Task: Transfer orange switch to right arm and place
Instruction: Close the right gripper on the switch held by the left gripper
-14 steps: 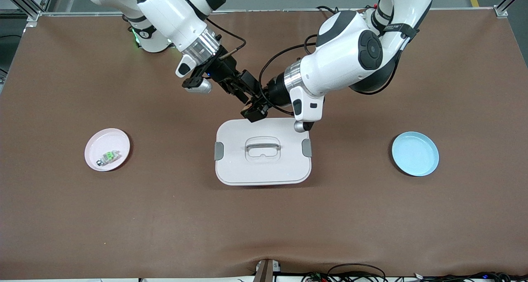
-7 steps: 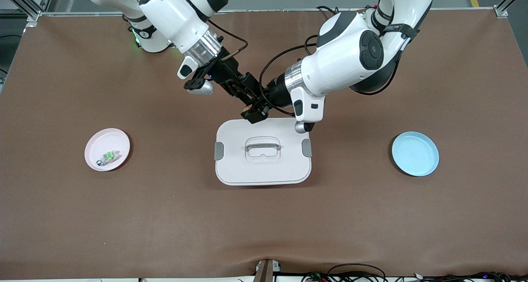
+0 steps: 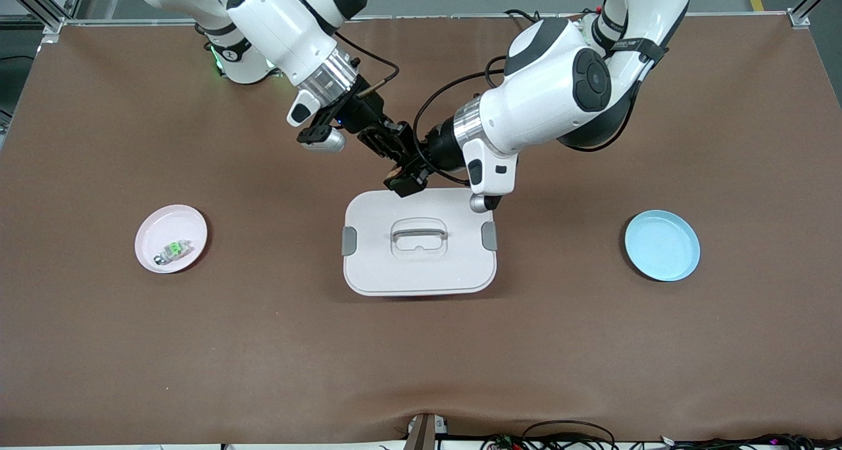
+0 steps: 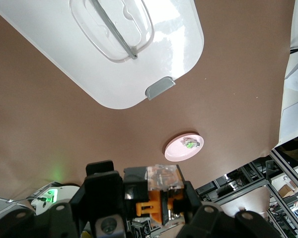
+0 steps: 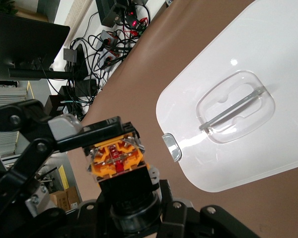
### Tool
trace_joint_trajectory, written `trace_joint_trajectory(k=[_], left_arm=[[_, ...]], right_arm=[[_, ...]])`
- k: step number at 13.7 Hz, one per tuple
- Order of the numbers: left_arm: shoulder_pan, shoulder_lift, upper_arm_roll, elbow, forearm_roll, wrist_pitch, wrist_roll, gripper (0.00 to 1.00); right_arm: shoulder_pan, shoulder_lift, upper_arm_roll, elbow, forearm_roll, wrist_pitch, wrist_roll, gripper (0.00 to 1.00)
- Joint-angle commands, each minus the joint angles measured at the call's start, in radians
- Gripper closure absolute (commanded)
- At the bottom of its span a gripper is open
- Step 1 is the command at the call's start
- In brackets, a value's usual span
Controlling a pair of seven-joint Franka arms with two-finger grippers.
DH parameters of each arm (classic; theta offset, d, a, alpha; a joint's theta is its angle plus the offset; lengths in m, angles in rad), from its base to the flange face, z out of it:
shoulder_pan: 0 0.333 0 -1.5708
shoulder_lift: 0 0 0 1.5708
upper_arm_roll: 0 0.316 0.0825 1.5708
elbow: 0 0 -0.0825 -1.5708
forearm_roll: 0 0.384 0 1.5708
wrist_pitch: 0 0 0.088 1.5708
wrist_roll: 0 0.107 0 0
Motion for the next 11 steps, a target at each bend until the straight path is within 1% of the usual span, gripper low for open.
trace_joint_trajectory(k=[1,6,7,9,11], left_arm=[[-0.015,0.007,-0.002,0.015,-0.015,0.007,0.003,1.0],[-0.015,0.01,-0.002,0.015,-0.017,0.007,0.003,1.0],[-0.015,0.01,-0.002,0.013,-0.017,0.006,0.004,0.91],[-0.016,0.01,0.0,0.013,-0.014,0.006,0.01,0.0],[-0.016,0.008,0.0,0.013,-0.012,0.007,0.012,0.0]], right_arm=[[0.012,0.014,-0.005,0.022,0.025,0.007,-0.015,1.0],[0.0,0.006,-0.007,0.023,0.025,-0.025,-0.018,1.0],[-0.002,0.0,-0.01,0.023,0.025,-0.05,-0.018,1.0],[-0.016,-0.012,-0.011,0.023,0.025,-0.096,-0.018,1.0],[-0.017,-0.028,-0.013,0.023,0.025,-0.124,-0.018,1.0]])
